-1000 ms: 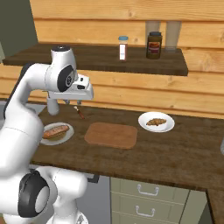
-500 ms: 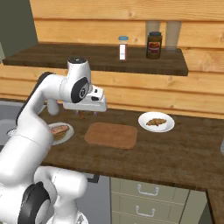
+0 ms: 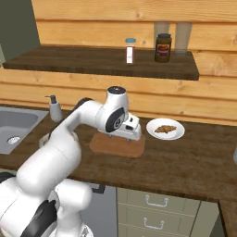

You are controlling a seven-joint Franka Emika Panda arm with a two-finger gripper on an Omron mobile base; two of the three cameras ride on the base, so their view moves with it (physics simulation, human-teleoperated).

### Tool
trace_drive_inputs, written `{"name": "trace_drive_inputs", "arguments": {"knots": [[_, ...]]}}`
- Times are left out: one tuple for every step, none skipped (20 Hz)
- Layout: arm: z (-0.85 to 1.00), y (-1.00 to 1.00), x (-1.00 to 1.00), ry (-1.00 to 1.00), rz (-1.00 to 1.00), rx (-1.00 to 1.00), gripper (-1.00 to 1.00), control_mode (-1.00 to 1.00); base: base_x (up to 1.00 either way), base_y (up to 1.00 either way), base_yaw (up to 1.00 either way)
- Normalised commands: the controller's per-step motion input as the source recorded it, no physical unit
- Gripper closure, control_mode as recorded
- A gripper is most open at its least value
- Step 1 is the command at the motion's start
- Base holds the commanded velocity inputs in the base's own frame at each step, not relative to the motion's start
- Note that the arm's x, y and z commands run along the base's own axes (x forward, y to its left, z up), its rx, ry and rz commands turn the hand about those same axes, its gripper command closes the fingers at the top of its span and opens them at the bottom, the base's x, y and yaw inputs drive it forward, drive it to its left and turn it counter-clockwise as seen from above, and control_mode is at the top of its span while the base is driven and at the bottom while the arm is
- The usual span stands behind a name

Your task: From the different types of pastries on the counter, select a croissant and place it on the cutting board. Then retrieve a jar of jam from the cabinet and place it alongside the croissant on the cutting board.

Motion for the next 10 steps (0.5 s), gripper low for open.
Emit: {"name": "trace_drive_inputs", "arguments": {"knots": [[-0.63,-1.0,0.86,0.09,-0.17,0.05,-1.0,-1.0,0.0,0.0,0.0],[-0.58,-1.0,0.95,0.09,-0.16,0.03,-1.0,-1.0,0.0,0.0,0.0],[-0.56,-1.0,0.99,0.1,-0.16,0.03,-1.0,-1.0,0.0,0.0,0.0],[-0.55,-1.0,1.0,0.1,-0.15,0.03,-1.0,-1.0,0.0,0.0,0.0],[-0.56,-1.0,1.0,0.11,-0.15,0.03,-1.0,-1.0,0.0,0.0,0.0],[-0.48,-1.0,1.0,0.1,-0.14,0.03,-1.0,-1.0,0.0,0.0,0.0],[-0.43,-1.0,1.0,0.13,-0.13,0.03,-1.0,-1.0,0.0,0.0,0.0],[-0.31,-0.74,0.97,0.11,-0.08,0.02,-1.0,-1.0,0.0,0.0,0.0],[0.0,-0.24,0.23,0.08,0.0,0.08,-1.0,-1.0,0.0,0.0,0.0],[0.0,0.0,0.0,0.0,0.0,0.0,-1.0,-1.0,0.0,0.0,0.0]]}}
